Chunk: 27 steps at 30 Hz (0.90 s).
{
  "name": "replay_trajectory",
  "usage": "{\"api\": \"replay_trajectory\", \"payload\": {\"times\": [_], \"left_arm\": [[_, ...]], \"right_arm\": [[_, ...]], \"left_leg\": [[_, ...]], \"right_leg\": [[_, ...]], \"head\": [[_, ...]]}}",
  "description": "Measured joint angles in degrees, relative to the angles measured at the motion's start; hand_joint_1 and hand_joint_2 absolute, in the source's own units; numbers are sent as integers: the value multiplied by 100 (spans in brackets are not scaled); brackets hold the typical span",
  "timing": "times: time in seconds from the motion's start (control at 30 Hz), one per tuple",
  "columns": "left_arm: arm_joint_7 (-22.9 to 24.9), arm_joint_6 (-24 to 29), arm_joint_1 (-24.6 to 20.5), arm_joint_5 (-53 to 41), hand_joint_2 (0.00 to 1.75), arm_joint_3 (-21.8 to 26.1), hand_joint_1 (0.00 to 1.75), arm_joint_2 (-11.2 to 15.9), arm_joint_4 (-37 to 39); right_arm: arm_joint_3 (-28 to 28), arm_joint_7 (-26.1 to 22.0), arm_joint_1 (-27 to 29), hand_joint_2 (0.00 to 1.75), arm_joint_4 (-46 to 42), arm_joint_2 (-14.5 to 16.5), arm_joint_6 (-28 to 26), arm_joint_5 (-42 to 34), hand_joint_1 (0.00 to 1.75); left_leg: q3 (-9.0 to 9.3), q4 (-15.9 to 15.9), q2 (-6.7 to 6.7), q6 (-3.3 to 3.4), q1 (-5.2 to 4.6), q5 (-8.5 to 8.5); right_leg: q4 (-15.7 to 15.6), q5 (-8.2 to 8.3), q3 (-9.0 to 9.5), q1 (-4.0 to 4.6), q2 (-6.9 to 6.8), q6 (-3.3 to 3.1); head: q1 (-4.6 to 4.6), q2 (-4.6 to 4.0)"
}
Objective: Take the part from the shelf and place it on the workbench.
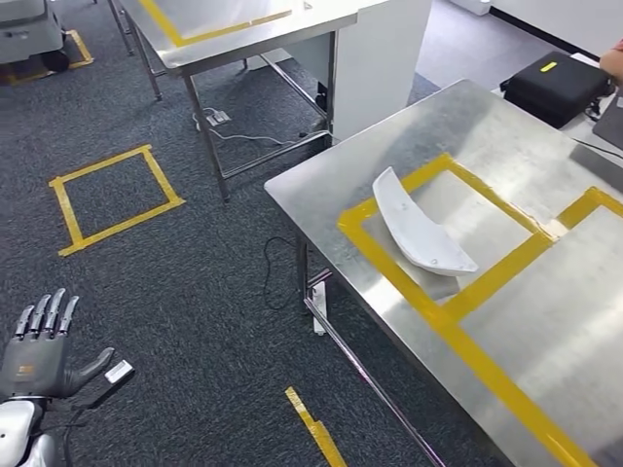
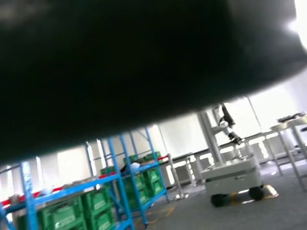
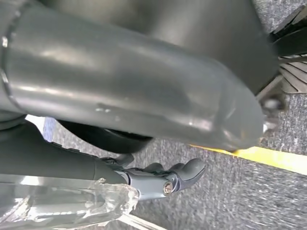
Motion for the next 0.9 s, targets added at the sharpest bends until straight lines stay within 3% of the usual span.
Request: {"api": "replay_trajectory", "payload": {"times": [0.07, 0.1, 0.13, 0.2, 0.23, 0.27, 0.33, 0.4, 0.47, 0.53, 0.6, 0.63, 0.7, 0.73, 0.8, 0.83, 0.9], "left_arm": [[-36, -1, 0, 1, 0, 86, 0, -40, 82], [-52, -2, 12, 1, 0, 139, 0, -58, 130], [-64, -2, 27, 1, 0, 193, 0, -72, 172], [-98, -2, 46, 1, 0, 306, 0, -93, 228], [-127, -2, 50, 1, 0, 376, 0, -107, 252], [-168, -3, 54, 1, 0, 457, 0, -120, 275], [-285, -4, 78, 5, 0, 665, 0, -151, 331], [-415, -3, 121, 10, 0, 917, 0, -173, 393], [-558, -2, 131, 15, 0, 1199, 0, -188, 465], [-722, -3, 102, 19, 0, 1493, 0, -217, 556], [-859, -4, 103, 21, 0, 1791, 0, -259, 666], [-910, -4, 115, 21, 0, 1936, 0, -281, 719], [-982, -4, 126, 21, 0, 2181, 0, -314, 793], [-1016, -4, 119, 22, 0, 2288, 0, -327, 819], [-1075, -4, 99, 22, 0, 2482, 0, -354, 861], [-1093, -4, 95, 22, 0, 2564, 0, -369, 882], [-1109, -4, 109, 23, 0, 2695, 0, -388, 922]], "right_arm": [[0, 13, 16, 0, 1, -2, -1, 3, 0], [0, 19, 23, 0, 2, -3, -5, 4, 0], [0, 25, 26, 0, 2, -4, -10, 5, 0], [0, 34, 24, 0, 2, -4, -24, 9, 0], [0, 43, 25, 0, 3, -4, -29, 11, 0], [0, 49, 23, 0, 4, -5, -38, 13, 0], [0, 65, 19, 0, 6, -7, -51, 16, 0], [0, 73, 19, 0, 6, -8, -61, 22, 0], [-1, 75, 21, 0, 6, -7, -67, 35, 0], [-2, 75, 25, 0, 6, -8, -68, 49, 0], [-2, 79, 31, 0, 6, -11, -69, 58, 0], [-2, 81, 31, 0, 6, -11, -69, 62, 0], [-2, 85, 27, 0, 6, -11, -72, 67, 0], [-2, 85, 25, 0, 6, -10, -74, 68, 0], [-2, 85, 18, 0, 6, -10, -85, 71, 0], [-2, 85, 15, 0, 6, -10, -89, 72, 0], [-2, 85, 5, 0, 4, -10, -92, 73, 0]], "left_leg": [[0, 1, -138, 27, -6, -8], [2, 2, -212, 30, -9, -11], [8, 3, -291, 30, -11, -14], [29, 4, -451, 18, -8, -22], [29, 11, -525, -1, -12, -26], [16, 18, -592, -27, -7, -25], [-29, 19, -720, -109, 19, -5], [-52, 18, -780, -192, 51, 5], [-155, 248, -521, -247, 35, -145], [-476, 923, -191, -291, 26, -493], [-780, 1535, -103, -324, 44, -708], [-794, 1569, -89, -330, 51, -660], [-490, 1024, -1, -315, 46, -321], [-260, 620, 132, -295, 22, -171], [33, 96, 310, -220, -25, -34], [69, 19, 325, -181, -49, -50], [69, -6, 191, -109, -51, -40]], "right_leg": [[762, -267, -426, -5, 150, 1], [935, -260, -557, -4, 172, -6], [890, -137, -587, -4, 187, -17], [238, 330, -356, -10, 294, -53], [-137, 514, -199, -28, 456, -71], [-410, 625, -74, -40, 596, -82], [-580, 640, 17, -43, 748, -101], [-616, 660, 49, -30, 622, -154], [-686, 688, 100, -34, 467, -225], [-717, 682, 131, -15, 288, -278], [-716, 657, 142, 7, 109, -301], [-716, 643, 152, 15, 28, -303], [-715, 609, 192, 24, -124, -287], [-714, 582, 218, 38, -196, -268], [-706, 526, 257, 71, -322, -211], [-706, 503, 277, 82, -380, -182], [-708, 463, 304, 69, -462, -124]], "head": [[3, 0], [3, 0], [3, 0], [5, 0], [0, 0], [-2, 0], [-7, 0], [-7, 0], [-33, 0], [-59, 0], [-62, 0], [-61, 0], [-62, 0], [-62, 0], [-54, 0], [-49, 0], [-42, 0]]}}
